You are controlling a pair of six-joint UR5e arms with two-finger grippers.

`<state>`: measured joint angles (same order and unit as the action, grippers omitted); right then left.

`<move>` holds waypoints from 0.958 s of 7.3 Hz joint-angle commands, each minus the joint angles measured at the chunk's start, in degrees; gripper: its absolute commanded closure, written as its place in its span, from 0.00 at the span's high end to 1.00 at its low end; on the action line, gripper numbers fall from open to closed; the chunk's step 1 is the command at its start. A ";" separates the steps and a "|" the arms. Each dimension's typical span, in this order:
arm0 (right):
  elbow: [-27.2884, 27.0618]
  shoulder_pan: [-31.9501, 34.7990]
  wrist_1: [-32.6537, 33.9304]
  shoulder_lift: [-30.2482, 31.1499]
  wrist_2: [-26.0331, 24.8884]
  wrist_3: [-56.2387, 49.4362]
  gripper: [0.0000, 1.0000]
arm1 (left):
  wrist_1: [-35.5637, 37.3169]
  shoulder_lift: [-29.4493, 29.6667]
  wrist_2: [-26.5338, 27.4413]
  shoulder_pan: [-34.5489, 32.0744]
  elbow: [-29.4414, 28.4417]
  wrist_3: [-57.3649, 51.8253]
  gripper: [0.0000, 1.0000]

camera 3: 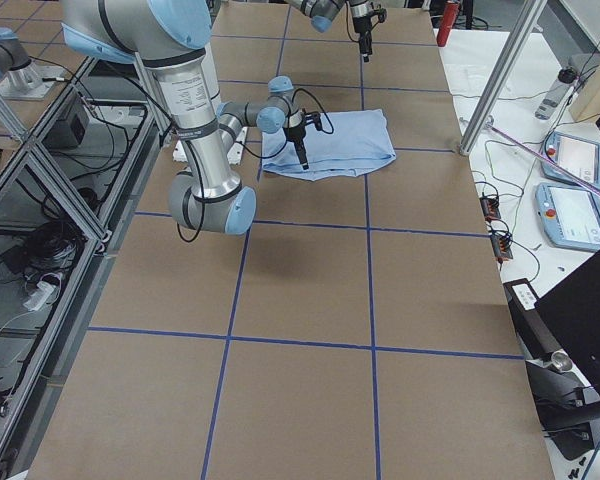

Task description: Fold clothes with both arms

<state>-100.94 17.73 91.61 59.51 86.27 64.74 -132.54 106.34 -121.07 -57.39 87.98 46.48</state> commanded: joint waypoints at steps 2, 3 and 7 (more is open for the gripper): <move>0.13 1.86 1.29 0.17 1.96 -3.90 1.00 | 0.00 0.09 -0.04 0.00 -0.09 -0.07 1.00; -0.05 3.35 3.47 0.17 3.89 -5.75 1.00 | 0.00 0.09 -0.04 0.00 -0.09 -0.07 1.00; -4.42 6.00 3.58 5.95 4.17 -8.75 1.00 | 0.00 0.09 -0.04 0.00 -0.17 -0.07 1.00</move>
<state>-102.88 23.17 95.21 63.00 90.38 56.97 -132.54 106.43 -121.11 -57.39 87.88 46.41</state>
